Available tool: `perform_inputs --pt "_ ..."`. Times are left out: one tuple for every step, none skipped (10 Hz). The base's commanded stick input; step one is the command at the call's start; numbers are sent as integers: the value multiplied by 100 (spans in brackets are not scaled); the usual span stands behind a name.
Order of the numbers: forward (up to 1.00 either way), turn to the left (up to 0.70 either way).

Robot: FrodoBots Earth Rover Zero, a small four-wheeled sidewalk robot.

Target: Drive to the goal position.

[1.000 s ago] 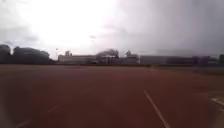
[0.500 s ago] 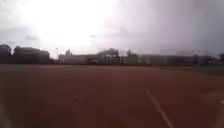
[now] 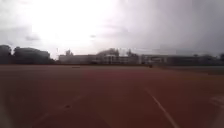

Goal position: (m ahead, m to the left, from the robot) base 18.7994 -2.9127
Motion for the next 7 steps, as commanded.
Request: perform_inputs --pt "50 0" --pt "50 0" --pt "50 0" --pt "50 0" --pt "50 0" --pt "50 0" --pt "50 0"
